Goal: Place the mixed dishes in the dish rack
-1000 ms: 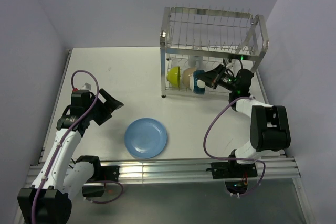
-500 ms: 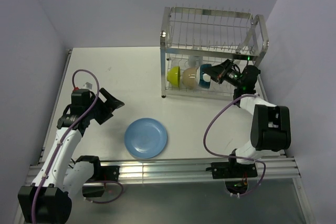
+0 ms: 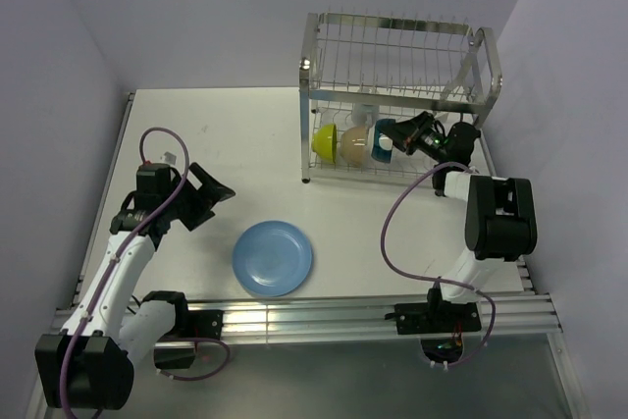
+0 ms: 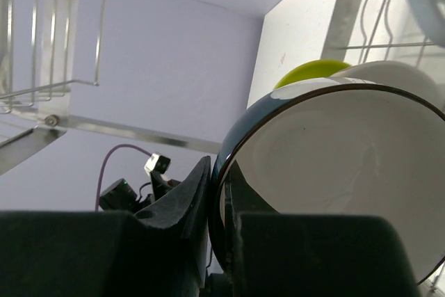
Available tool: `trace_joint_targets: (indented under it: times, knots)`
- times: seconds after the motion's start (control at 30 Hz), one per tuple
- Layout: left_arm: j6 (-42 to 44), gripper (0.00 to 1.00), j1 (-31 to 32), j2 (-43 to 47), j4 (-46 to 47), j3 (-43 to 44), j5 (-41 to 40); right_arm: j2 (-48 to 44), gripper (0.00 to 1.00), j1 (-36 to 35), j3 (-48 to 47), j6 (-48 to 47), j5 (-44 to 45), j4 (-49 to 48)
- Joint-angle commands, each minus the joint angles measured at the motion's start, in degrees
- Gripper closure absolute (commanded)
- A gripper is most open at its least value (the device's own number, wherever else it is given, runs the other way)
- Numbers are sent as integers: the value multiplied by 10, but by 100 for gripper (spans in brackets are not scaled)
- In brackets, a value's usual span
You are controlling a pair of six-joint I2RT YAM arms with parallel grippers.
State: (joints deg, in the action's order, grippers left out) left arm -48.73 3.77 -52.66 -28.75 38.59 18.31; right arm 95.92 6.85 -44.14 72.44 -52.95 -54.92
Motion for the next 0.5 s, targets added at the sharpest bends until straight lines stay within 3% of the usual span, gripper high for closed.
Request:
trace_joint_targets:
  times: [0.0,0.13,0.37,0.47]
  knots:
    - [11,9,-3,-2,29,-2,16,20,100,18,-28,6,22,-92]
    - [8,9,-3,0,32,1,21,67,100,19,-39,40,6,-150]
    - [9,9,-3,-6,34,3,23,189,100,27,-78,200,-30,-408]
    - [8,9,-3,-14,40,3,25,226,100,35,-88,250,-30,-460]
